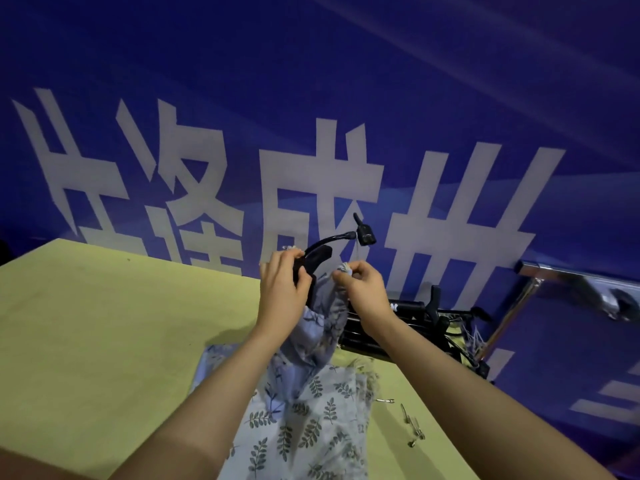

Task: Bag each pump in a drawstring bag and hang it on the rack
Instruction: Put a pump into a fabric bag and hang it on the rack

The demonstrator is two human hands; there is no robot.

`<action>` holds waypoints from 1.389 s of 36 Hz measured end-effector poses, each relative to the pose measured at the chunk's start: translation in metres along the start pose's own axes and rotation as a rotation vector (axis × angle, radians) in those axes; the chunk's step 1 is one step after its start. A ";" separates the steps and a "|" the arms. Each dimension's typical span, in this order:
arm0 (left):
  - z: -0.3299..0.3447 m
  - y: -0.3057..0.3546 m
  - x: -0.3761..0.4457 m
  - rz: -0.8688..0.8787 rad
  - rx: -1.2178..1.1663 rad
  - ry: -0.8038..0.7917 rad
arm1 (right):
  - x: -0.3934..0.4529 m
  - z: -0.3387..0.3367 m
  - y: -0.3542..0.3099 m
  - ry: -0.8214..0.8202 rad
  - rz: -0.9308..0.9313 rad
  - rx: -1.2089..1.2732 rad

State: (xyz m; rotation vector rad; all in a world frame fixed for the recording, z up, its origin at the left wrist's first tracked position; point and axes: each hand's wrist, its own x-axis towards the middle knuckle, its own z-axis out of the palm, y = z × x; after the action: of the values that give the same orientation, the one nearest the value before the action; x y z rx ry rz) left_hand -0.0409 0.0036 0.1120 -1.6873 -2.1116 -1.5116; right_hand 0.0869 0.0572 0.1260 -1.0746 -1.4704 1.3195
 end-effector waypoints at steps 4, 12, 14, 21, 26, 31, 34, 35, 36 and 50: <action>-0.006 0.007 0.005 -0.007 0.164 -0.077 | -0.005 -0.005 0.000 0.009 0.014 0.037; -0.010 0.017 0.010 0.130 0.642 -0.154 | -0.013 -0.014 0.008 0.008 -0.011 -0.128; -0.008 0.018 0.009 0.144 0.672 -0.177 | -0.015 -0.016 0.008 0.015 -0.011 -0.170; -0.015 0.014 0.010 0.247 0.712 -0.177 | -0.009 -0.033 0.020 0.046 -0.303 -0.821; -0.015 0.011 0.011 0.249 0.597 -0.157 | -0.001 -0.049 0.024 0.139 -0.384 -1.096; -0.014 0.004 0.012 0.335 0.662 -0.069 | 0.002 -0.059 0.022 0.280 -0.421 -0.984; -0.013 0.002 0.014 0.323 0.700 -0.035 | 0.000 -0.058 0.015 0.292 -0.371 -0.710; -0.012 0.002 0.015 0.312 0.731 -0.039 | -0.001 -0.056 0.012 0.279 -0.354 -0.618; -0.012 0.001 0.016 0.307 0.779 -0.050 | -0.003 -0.054 0.008 0.274 -0.353 -0.550; -0.008 -0.001 0.029 0.381 0.820 -0.093 | -0.002 -0.023 -0.029 0.135 -0.254 0.270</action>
State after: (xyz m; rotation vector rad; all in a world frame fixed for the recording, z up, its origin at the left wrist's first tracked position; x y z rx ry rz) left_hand -0.0573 0.0188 0.1317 -1.6704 -1.8801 -0.3722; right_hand 0.1080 0.0590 0.1563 -0.7593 -1.2416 1.1988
